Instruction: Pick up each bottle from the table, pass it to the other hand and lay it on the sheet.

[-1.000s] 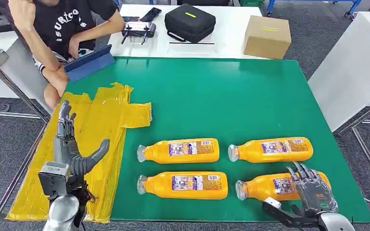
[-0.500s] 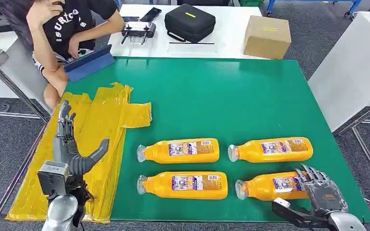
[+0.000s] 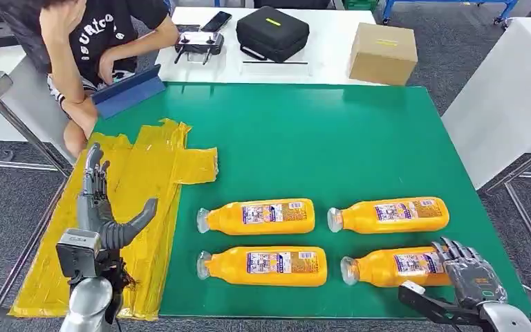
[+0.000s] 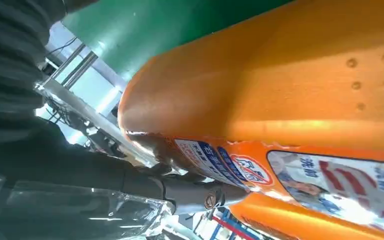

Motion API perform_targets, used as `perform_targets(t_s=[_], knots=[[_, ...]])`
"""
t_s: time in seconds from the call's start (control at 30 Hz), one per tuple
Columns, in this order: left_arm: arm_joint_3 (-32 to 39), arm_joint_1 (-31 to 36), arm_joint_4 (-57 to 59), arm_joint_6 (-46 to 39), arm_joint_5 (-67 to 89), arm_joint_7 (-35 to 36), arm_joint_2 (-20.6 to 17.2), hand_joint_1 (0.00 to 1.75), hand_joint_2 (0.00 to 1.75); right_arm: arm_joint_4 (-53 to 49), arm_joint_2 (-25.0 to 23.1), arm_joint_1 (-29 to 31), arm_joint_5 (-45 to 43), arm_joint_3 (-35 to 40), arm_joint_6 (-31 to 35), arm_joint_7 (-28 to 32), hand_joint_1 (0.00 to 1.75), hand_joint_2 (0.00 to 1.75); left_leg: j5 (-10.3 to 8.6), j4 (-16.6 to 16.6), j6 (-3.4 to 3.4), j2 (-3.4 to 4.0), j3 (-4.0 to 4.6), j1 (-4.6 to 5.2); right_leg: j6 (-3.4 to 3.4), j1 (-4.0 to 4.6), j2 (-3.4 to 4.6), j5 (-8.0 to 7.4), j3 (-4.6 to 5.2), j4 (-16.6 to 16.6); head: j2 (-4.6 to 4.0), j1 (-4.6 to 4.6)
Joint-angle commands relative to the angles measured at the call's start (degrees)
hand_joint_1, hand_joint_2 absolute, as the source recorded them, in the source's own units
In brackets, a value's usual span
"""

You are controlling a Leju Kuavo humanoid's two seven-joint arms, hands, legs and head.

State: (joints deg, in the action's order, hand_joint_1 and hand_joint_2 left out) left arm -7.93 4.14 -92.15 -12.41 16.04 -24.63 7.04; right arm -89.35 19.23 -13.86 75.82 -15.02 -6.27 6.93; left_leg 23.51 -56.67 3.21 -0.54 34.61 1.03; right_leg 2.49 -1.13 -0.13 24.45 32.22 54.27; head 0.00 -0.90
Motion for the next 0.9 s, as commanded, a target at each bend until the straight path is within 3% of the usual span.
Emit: perform_targets(t_s=[0.03,0.07,0.1,0.13,0.33,0.57,0.9], knots=[[0.91,2.73,4.14,0.51,-0.10,0.41,-0.13,0.00,1.75,7.55,-0.89,1.65,-0.94,-0.72,-3.44,1.77,0.61,1.75,0.06,0.06,-0.26,-0.03,-0.34,-0.07,-0.16,0.07,-0.06,0.04,-0.39,-0.14,0.00,0.02],[0.91,2.67,4.05,0.54,-0.13,0.43,-0.13,0.00,1.75,7.49,-0.75,1.53,-1.44,-0.64,-4.03,2.07,1.38,1.75,0.01,0.06,-0.19,-0.05,-0.24,-0.07,-0.11,0.07,-0.07,0.00,-0.30,-0.13,0.00,0.00],[0.91,2.60,3.91,0.60,-0.16,0.44,-0.14,0.00,1.75,7.45,-0.56,1.38,-1.95,-0.46,-4.86,2.44,1.59,1.75,0.03,0.06,-0.24,-0.04,-0.32,-0.07,-0.15,0.07,-0.07,0.02,-0.37,-0.14,0.00,0.02],[0.89,2.57,3.85,0.62,-0.16,0.45,-0.19,0.00,1.75,7.35,-0.40,1.26,-2.12,-0.30,-5.35,2.49,1.66,1.75,0.00,0.05,-0.17,-0.07,-0.24,-0.04,-0.11,0.04,-0.08,0.01,-0.28,-0.10,0.00,0.02],[0.98,2.30,3.45,0.54,-0.30,0.46,-0.39,0.00,1.75,7.30,-0.18,1.33,-2.47,0.67,-6.38,2.41,1.71,1.75,0.11,0.04,-0.17,-0.15,-0.58,-0.05,-0.02,0.05,-0.13,0.15,-0.11,-0.13,0.00,0.02],[1.02,2.31,3.31,0.48,-0.43,0.47,-0.32,0.00,1.75,7.70,-0.31,1.87,-2.31,1.51,-7.08,2.17,1.75,1.75,0.17,0.07,-0.22,-0.07,-0.74,-0.07,-0.05,0.07,-0.07,0.17,-0.75,-0.19,0.00,0.02],[1.17,2.05,3.14,0.25,-0.59,0.47,-0.48,0.00,1.75,8.49,0.68,2.06,-2.81,2.45,-7.20,2.49,1.75,1.75,0.14,0.06,-0.16,-0.08,-0.73,-0.06,-0.04,0.05,-0.07,0.15,-0.31,-0.17,0.00,0.02]])
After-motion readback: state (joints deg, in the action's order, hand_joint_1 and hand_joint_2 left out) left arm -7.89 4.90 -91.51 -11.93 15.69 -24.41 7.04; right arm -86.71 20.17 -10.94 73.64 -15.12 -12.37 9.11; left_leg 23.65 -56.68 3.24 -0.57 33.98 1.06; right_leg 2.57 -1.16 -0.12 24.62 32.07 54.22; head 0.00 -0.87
